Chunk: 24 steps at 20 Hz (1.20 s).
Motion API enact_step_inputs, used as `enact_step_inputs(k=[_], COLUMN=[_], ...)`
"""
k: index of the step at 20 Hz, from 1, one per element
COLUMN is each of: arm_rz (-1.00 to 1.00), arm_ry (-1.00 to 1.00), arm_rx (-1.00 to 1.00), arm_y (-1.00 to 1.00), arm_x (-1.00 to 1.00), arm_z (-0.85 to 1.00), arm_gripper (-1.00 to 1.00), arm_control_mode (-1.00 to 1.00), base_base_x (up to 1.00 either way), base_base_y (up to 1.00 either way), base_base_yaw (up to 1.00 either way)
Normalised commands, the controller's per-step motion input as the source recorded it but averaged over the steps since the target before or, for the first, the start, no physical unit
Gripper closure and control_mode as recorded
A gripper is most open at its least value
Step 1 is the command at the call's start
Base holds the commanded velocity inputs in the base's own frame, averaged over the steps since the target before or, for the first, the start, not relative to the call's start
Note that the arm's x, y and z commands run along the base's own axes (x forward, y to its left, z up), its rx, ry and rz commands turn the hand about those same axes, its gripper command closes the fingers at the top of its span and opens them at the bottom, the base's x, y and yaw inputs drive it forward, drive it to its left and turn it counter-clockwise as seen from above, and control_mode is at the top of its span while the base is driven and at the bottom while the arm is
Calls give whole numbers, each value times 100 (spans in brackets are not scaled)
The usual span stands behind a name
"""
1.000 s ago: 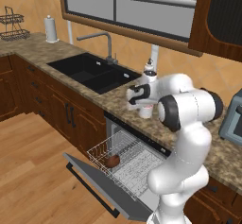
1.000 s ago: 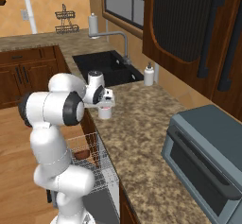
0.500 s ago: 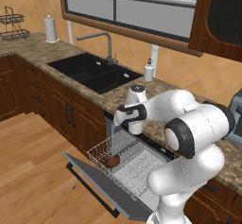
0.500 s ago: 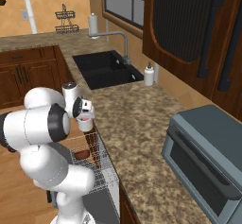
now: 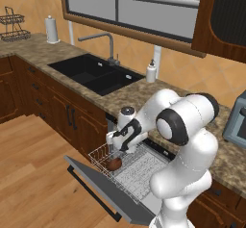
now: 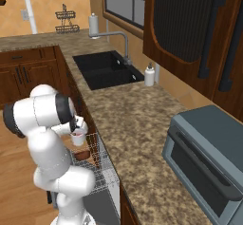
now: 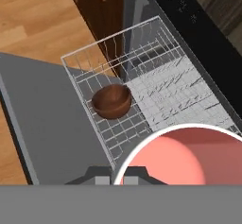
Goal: Pick up the cup and bowl from the counter, place them in the dishwasher, and close the dishwasher door.
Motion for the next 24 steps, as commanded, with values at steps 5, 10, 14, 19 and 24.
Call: enact_step_inputs(k=[5,10,14,19,24], arm_rz=[-16,-23,-22,-14,0], arm_ry=[0,0,0,0,0], arm_rx=[0,0,0,0,0], arm_y=[46,9,6,3,-2], arm_x=[3,18,9,7,26], arm_z=[-85,-67,-55,-54,-51], arm_gripper=[100,100,100,100,100], arm_control_mode=[-100,-100,-100,-100,-100], base_base_x=[0,0,0,0,0], base_base_y=[0,0,0,0,0], base_base_yaw=[0,0,0,0,0])
